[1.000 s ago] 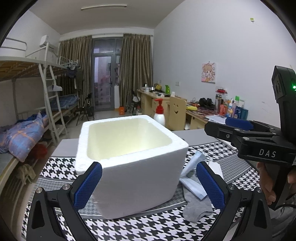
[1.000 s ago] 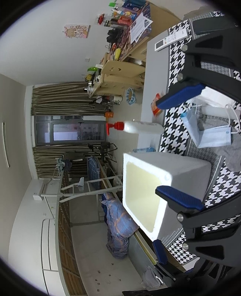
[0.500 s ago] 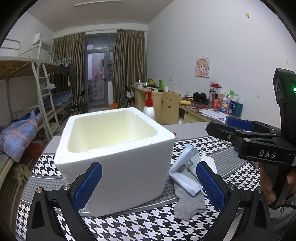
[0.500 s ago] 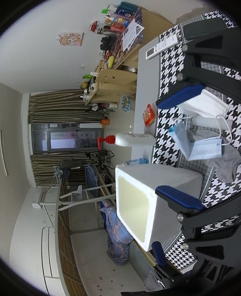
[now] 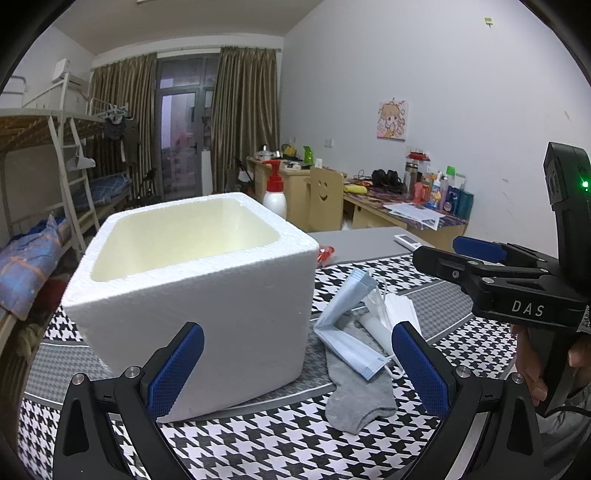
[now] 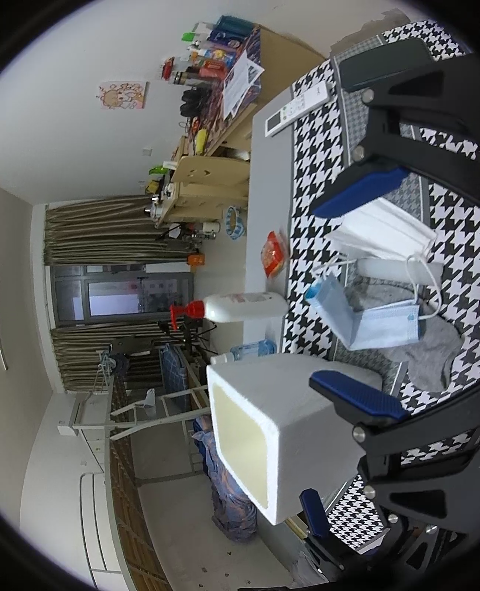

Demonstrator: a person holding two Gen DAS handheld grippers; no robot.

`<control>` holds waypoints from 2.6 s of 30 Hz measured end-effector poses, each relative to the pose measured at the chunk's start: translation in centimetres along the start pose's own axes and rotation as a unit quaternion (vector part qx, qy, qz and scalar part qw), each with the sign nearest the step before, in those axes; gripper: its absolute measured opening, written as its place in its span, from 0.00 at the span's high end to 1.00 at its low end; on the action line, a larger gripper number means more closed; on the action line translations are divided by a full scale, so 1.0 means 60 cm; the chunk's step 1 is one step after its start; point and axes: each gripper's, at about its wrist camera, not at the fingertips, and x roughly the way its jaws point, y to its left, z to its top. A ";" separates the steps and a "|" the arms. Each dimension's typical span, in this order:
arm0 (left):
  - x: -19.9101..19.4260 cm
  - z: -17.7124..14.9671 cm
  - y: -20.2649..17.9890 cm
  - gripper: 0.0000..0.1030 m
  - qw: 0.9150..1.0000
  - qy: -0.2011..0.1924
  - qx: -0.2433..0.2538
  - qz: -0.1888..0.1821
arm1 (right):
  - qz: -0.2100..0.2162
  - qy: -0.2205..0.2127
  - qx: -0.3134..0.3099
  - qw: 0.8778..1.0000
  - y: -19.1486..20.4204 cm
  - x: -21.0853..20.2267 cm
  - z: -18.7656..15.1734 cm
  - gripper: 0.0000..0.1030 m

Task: Organize soft objects
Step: 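Move both tools back from the box toward the sock and masks, then lower the left gripper onto the grey sock while the right gripper approaches the white masks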

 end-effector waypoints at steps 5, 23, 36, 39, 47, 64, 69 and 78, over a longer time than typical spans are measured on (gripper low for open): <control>0.008 -0.004 -0.010 0.01 1.000 0.008 0.004 -0.006 | -0.005 0.005 0.006 1.000 -0.013 0.002 -0.006 0.15; 0.049 -0.025 -0.045 0.01 0.998 0.054 0.009 -0.032 | -0.016 0.040 0.020 0.999 -0.047 0.026 -0.034 0.15; 0.069 -0.045 -0.059 0.01 0.996 0.082 0.012 -0.042 | -0.022 0.067 0.025 0.997 -0.061 0.043 -0.055 0.15; 0.074 -0.047 -0.062 0.01 0.995 0.089 0.011 -0.044 | -0.023 0.071 0.025 0.997 -0.063 0.046 -0.059 0.15; 0.088 -0.055 -0.069 0.01 0.993 0.105 0.012 -0.047 | -0.025 0.084 0.032 0.996 -0.073 0.058 -0.067 0.15; 0.124 -0.075 -0.077 0.10 0.987 0.153 0.015 -0.057 | -0.033 0.115 0.040 0.992 -0.095 0.089 -0.084 0.16; 0.136 -0.077 -0.078 0.16 0.984 0.167 0.015 -0.058 | -0.031 0.125 0.044 0.991 -0.100 0.100 -0.089 0.20; 0.147 -0.081 -0.086 0.28 0.981 0.183 0.025 -0.057 | -0.028 0.141 0.048 0.988 -0.106 0.116 -0.092 0.28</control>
